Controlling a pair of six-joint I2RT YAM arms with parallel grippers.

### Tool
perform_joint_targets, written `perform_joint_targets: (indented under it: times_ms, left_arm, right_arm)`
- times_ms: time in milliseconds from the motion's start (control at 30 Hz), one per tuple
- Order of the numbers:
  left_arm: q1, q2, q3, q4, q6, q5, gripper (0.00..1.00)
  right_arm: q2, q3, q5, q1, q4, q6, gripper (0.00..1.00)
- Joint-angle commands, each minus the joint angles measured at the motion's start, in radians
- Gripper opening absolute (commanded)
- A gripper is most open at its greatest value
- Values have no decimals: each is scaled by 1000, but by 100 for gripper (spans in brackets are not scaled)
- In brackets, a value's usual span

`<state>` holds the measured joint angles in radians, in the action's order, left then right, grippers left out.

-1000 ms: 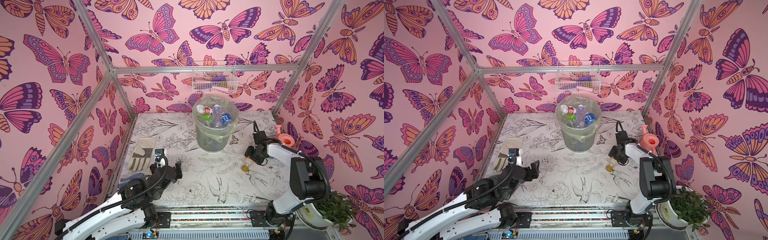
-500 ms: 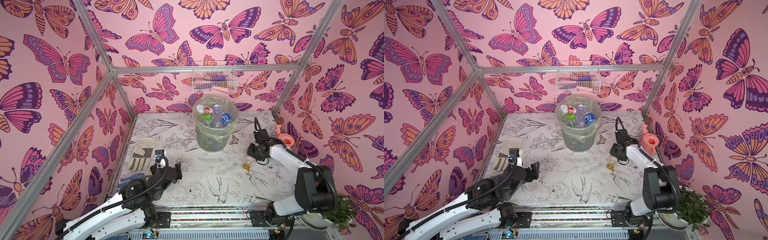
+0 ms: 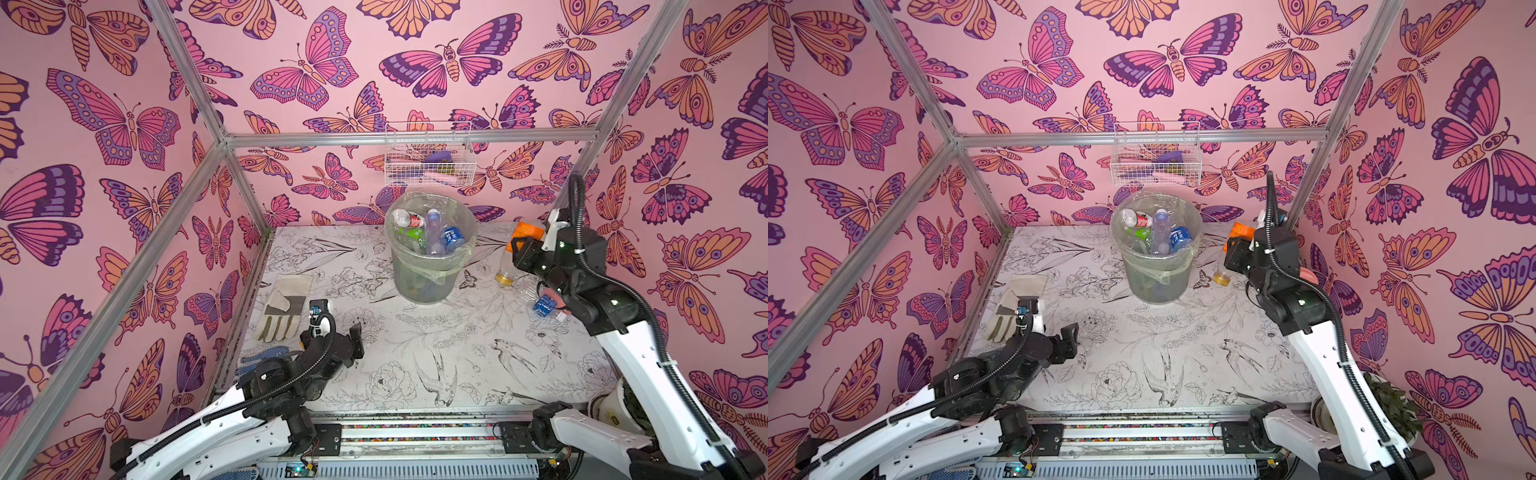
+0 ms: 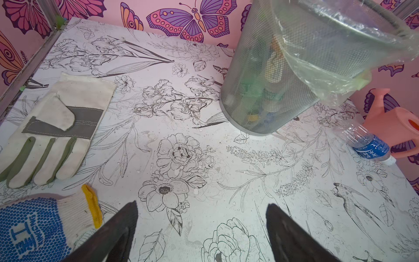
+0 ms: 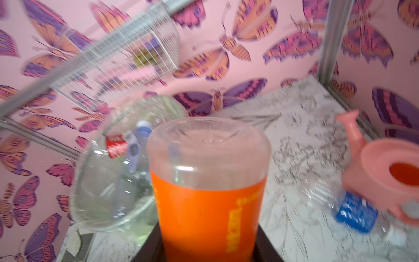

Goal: Throw the plastic bottles in the bin
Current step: Pick up the plastic bottle from the middle-right of the table, then throw the plastic bottle into the trash bin.

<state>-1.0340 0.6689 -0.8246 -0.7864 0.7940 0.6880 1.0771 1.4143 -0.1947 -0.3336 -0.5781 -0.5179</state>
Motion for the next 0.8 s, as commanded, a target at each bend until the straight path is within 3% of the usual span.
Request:
perform_joint_targets:
  times_ms: [0, 400, 767]
  left_arm:
    - [5, -3, -2, -24, 1, 2, 90]
    - [6, -14, -10, -25, -9, 10, 90]
    - [6, -21, -25, -24, -22, 18, 90]
  right_arm:
    - [27, 104, -31, -35, 42, 97, 10]
    - [303, 480, 30, -73, 25, 221, 10]
    - [735, 866, 61, -89, -148, 252, 15]
